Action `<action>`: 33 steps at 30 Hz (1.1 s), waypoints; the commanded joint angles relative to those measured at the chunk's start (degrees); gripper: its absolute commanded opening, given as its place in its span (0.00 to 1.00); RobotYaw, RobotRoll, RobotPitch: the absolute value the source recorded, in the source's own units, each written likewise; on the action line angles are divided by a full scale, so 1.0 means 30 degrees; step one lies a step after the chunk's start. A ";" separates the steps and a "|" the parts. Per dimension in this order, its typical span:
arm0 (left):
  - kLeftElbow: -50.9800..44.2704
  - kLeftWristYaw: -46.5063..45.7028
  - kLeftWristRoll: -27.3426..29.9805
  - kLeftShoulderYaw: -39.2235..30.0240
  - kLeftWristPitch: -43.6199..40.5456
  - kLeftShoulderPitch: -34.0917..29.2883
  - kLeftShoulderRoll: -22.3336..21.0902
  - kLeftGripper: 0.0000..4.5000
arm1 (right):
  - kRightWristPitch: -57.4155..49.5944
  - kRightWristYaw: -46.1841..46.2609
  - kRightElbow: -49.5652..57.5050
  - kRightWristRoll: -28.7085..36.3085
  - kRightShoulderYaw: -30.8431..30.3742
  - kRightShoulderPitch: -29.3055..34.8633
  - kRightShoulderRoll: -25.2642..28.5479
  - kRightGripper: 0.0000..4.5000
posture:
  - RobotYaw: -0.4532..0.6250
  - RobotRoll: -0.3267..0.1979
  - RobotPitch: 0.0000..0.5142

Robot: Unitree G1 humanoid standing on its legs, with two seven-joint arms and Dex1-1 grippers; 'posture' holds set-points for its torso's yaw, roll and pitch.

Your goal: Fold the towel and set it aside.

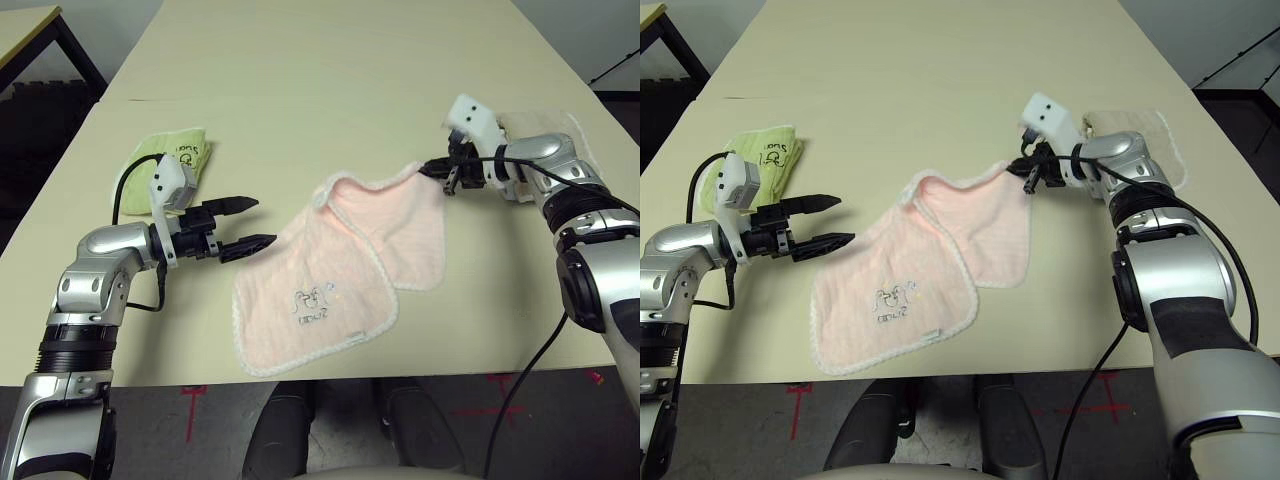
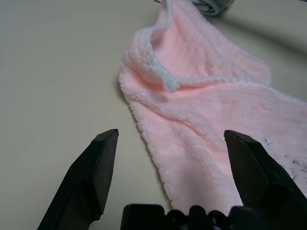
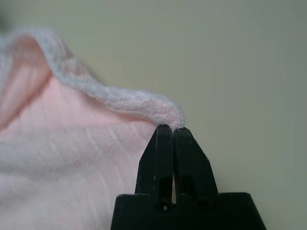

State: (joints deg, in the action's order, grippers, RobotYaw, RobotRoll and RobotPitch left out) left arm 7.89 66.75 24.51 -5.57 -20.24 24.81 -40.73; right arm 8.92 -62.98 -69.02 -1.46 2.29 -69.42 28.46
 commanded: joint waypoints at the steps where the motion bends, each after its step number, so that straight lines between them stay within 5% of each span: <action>1: 0.0452 -0.0751 0.0019 0.0197 -0.0811 0.0534 0.0449 1.00 | 0.0927 -0.0386 0.1257 0.1255 0.0861 0.0120 -0.0014 0.01 | 0.47 0.62 0.29; 12: 0.2555 -0.2637 -0.0083 0.0037 -0.1548 0.2835 0.2191 1.00 | 0.3553 0.0066 0.2424 0.1352 0.0538 -0.1269 -0.1039 0.01 | 0.44 0.62 0.29; 16: 0.3028 -0.2595 -0.0326 0.0313 -0.1219 0.3097 0.2368 1.00 | 0.4921 0.3952 0.1555 0.1298 0.1203 -0.4926 -0.2034 0.01 | 0.43 0.62 0.28; 23: 0.2742 -0.2620 -0.0265 0.0474 -0.1366 0.2930 0.2451 1.00 | 0.7975 0.9633 0.0569 0.0577 0.1521 -0.7802 -0.2293 0.01 | 0.44 0.62 0.29; 29: 0.2414 -0.2613 -0.0052 0.0419 -0.1667 0.2747 0.2490 1.00 | 0.9184 0.8874 0.0881 0.1677 0.1983 -0.8525 -0.2887 0.01 | 0.44 0.62 0.30; 33: 0.2110 -0.4116 0.1181 -0.0606 -0.2668 0.4186 0.3833 1.00 | 0.8682 0.9890 0.0452 0.1057 0.1544 -0.9237 -0.3100 0.01 | 0.44 0.62 0.30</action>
State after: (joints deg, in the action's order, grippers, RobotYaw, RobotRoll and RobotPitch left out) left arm 16.15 55.86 26.26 -6.25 -26.94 35.84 -29.57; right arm 35.38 -34.27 -67.45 2.51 7.49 -95.46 19.39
